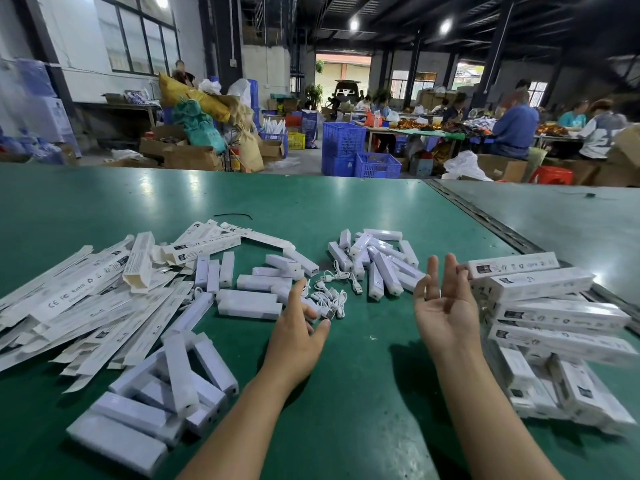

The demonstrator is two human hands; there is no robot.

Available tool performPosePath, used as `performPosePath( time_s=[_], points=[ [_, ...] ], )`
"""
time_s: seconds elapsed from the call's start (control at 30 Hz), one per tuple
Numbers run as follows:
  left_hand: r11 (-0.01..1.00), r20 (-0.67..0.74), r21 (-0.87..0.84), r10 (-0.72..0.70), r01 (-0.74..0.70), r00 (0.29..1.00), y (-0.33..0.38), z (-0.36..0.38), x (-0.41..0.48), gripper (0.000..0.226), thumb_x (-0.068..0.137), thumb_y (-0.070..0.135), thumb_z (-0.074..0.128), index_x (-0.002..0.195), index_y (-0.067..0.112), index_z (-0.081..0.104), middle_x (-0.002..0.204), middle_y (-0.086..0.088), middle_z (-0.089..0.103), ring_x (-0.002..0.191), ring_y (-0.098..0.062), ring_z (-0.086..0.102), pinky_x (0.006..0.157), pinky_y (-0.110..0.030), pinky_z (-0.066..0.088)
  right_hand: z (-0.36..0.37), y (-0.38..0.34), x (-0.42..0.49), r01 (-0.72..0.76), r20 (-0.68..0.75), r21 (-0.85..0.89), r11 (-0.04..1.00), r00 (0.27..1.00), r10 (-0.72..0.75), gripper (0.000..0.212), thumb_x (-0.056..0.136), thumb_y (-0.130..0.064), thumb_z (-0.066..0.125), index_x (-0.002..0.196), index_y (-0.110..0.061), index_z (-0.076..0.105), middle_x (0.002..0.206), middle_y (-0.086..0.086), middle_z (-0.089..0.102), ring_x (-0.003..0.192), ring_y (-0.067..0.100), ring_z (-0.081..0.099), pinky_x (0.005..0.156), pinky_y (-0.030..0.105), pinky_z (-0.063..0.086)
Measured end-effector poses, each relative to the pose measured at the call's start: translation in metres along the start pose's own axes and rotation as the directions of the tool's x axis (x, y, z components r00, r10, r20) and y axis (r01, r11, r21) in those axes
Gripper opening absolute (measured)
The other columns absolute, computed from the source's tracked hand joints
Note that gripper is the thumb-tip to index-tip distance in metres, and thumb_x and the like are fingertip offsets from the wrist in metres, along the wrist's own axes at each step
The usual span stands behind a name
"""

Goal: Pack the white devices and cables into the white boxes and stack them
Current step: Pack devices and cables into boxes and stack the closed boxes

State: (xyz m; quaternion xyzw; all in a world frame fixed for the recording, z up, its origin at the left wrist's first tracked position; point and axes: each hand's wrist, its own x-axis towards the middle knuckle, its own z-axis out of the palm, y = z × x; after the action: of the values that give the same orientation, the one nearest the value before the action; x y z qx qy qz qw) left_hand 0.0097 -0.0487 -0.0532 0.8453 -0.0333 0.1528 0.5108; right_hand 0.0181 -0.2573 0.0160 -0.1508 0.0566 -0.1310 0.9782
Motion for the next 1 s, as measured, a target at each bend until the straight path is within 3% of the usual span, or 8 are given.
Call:
performPosePath(
  time_s=[0.17,0.27,0.4,0.57,0.67,0.73,0.83,1.0],
  points=[
    [1.0,0.01,0.002,-0.002,0.002,1.0,0.001,-0.001,0.0,0.077,0.092,0.021,0.067,0.154,0.03,0.023,0.096,0.007,0.056,0.078,-0.012,0.055,0.077,-0.022,0.043,-0.003,0.0,-0.004,-0.061,0.065,-0.056,0.997,0.996,0.064,0.03,0.089,-0.023,0.064,0.119,-0.018,0.065,0.12,-0.009,0.07,0.109,0.013,0.068,0.077,0.02,0.051],
    [1.0,0.013,0.0,0.002,-0.002,1.0,0.001,-0.001,0.0,0.074,0.092,0.021,0.067,0.153,0.029,0.024,0.095,0.007,0.056,0.077,-0.01,0.055,0.076,-0.021,0.043,-0.004,0.011,-0.009,-0.143,0.087,-0.109,0.984,0.984,0.153,0.025,0.083,-0.022,0.066,0.107,-0.017,0.071,0.117,-0.005,0.072,0.103,0.014,0.07,0.078,0.021,0.05],
    [1.0,0.011,0.006,0.012,-0.012,1.0,0.0,-0.002,0.0,0.069,0.092,0.019,0.067,0.15,0.027,0.029,0.093,0.006,0.056,0.077,-0.008,0.055,0.071,-0.015,0.041,-0.006,0.024,-0.011,-0.234,0.07,-0.155,0.96,0.966,0.247,0.017,0.078,-0.023,0.067,0.091,-0.017,0.075,0.105,-0.003,0.075,0.085,0.015,0.073,0.066,0.023,0.053],
    [0.995,0.017,0.101,0.022,-0.024,1.0,0.001,0.001,0.0,0.056,0.093,0.016,0.064,0.144,0.018,0.041,0.094,0.004,0.054,0.081,-0.017,0.055,0.083,-0.033,0.05,-0.012,0.035,-0.01,-0.287,-0.001,-0.226,0.931,0.956,0.295,0.021,0.075,-0.021,0.068,0.094,-0.017,0.076,0.103,-0.003,0.075,0.072,0.013,0.07,0.062,0.019,0.052],
    [0.964,0.09,0.255,0.057,-0.078,0.994,0.004,-0.003,0.001,0.053,0.095,0.021,0.06,0.143,0.018,0.039,0.114,-0.004,0.055,0.098,-0.023,0.055,0.091,-0.038,0.049,-0.014,0.039,-0.01,-0.313,-0.007,-0.271,0.91,0.946,0.323,0.015,0.072,-0.022,0.07,0.081,-0.017,0.081,0.097,-0.002,0.075,0.069,0.013,0.069,0.062,0.02,0.052],
    [0.884,0.116,0.447,0.096,-0.138,0.989,0.007,-0.014,0.009,0.052,0.097,0.025,0.054,0.146,0.021,0.036,0.128,-0.004,0.053,0.112,-0.023,0.052,0.092,-0.038,0.048,-0.015,0.04,-0.01,-0.322,-0.012,-0.297,0.899,0.943,0.333,0.016,0.069,-0.023,0.071,0.081,-0.017,0.08,0.094,-0.001,0.075,0.067,0.013,0.068,0.061,0.02,0.052],
    [0.672,0.067,0.73,0.111,-0.125,0.992,0.011,-0.045,0.036,0.051,0.097,0.022,0.048,0.146,0.019,0.034,0.135,-0.004,0.051,0.119,-0.022,0.048,0.096,-0.037,0.044,-0.017,0.041,-0.01,-0.328,-0.031,-0.305,0.894,0.942,0.335,0.025,0.069,-0.024,0.071,0.092,-0.017,0.075,0.092,-0.001,0.074,0.066,0.013,0.066,0.059,0.02,0.052],
    [0.266,-0.036,0.961,-0.139,0.073,0.99,0.003,-0.12,0.068,0.055,0.092,0.019,0.049,0.144,0.019,0.03,0.141,-0.011,0.044,0.126,-0.03,0.043,0.099,-0.044,0.039,-0.019,0.043,-0.01,-0.356,-0.04,-0.314,0.88,0.931,0.362,0.027,0.073,-0.027,0.069,0.098,-0.017,0.069,0.09,-0.001,0.073,0.063,0.013,0.065,0.057,0.021,0.051]
  ],
)
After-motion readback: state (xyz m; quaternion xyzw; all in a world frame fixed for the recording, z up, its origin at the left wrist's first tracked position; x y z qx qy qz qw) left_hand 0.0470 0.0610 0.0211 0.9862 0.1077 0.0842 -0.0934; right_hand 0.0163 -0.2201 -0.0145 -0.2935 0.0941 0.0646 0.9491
